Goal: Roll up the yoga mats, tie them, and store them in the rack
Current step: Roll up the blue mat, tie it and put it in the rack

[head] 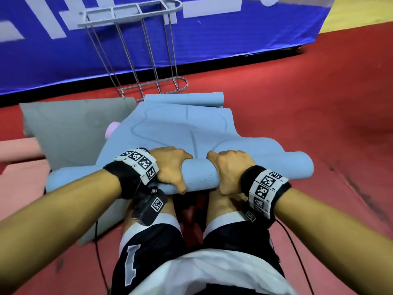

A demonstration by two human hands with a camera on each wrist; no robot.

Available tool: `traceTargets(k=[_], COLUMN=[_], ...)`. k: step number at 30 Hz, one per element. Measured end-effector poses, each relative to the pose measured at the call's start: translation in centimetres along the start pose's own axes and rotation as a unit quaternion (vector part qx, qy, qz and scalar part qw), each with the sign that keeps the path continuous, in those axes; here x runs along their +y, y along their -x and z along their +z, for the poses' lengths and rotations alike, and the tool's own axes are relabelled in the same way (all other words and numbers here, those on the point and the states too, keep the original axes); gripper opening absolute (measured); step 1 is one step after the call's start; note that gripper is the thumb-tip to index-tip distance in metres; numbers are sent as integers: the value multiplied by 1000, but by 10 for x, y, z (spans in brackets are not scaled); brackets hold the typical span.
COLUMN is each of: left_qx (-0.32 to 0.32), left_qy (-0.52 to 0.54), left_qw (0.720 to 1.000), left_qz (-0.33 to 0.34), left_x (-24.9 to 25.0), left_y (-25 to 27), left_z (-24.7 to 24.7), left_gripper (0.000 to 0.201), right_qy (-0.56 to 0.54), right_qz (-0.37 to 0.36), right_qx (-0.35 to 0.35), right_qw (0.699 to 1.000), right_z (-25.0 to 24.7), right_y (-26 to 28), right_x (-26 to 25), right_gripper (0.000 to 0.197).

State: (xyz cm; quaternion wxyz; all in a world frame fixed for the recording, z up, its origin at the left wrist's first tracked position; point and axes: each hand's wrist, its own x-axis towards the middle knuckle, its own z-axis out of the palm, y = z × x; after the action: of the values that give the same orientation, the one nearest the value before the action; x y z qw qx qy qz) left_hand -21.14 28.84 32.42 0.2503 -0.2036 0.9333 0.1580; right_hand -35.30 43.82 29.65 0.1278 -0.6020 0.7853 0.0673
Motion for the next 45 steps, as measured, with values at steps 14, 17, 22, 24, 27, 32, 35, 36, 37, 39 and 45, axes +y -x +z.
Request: traceTargets(k=[14, 17, 22, 24, 27, 32, 35, 36, 37, 39, 45], left_qx=[-69, -90, -137, -151, -151, -56, 29, 60, 86, 123, 69], left_qy=[48, 62, 109, 118, 101, 16, -98, -135, -162, -174, -119], left_qw=[996, 994, 984, 981, 982, 998, 995, 989, 983, 976, 990], left_qz=[14, 16, 32, 38, 42, 31, -1, -17, -32, -38, 9], left_x=[-21, -21, -22, -23, -26, -26, -11, -5, 1, 3, -7], left_y=[-22, -28, -41, -45, -48, -35, -18, -12, -6, -3, -16], left_z=[8, 1, -7, -6, -1, -2, 17, 30, 43, 55, 25], left_gripper=[53, 51, 47, 47, 51, 75, 91, 98, 104, 101, 78], right_qy=[-7, -20, -17, -11, -7, -10, -25, -28, -30, -32, -53], right_qz=[22, 34, 62, 71, 78, 78, 73, 72, 69, 67, 60], right_qx=[-72, -77, -72, -67, -67, -62, -77, -83, -85, -90, -69], right_qw=[997, 996, 995, 995, 995, 995, 994, 994, 994, 993, 994], right_z=[-5, -5, -3, -2, -2, -3, -7, -8, -9, -8, -4], right_y=[-19, -20, -18, -16, -17, -22, -27, -29, -31, -32, -30], right_x=[-9, -8, -9, -11, -12, -13, -12, -11, -12, -13, -8], right_gripper=[50, 52, 55, 55, 56, 52, 52, 53, 54, 54, 63])
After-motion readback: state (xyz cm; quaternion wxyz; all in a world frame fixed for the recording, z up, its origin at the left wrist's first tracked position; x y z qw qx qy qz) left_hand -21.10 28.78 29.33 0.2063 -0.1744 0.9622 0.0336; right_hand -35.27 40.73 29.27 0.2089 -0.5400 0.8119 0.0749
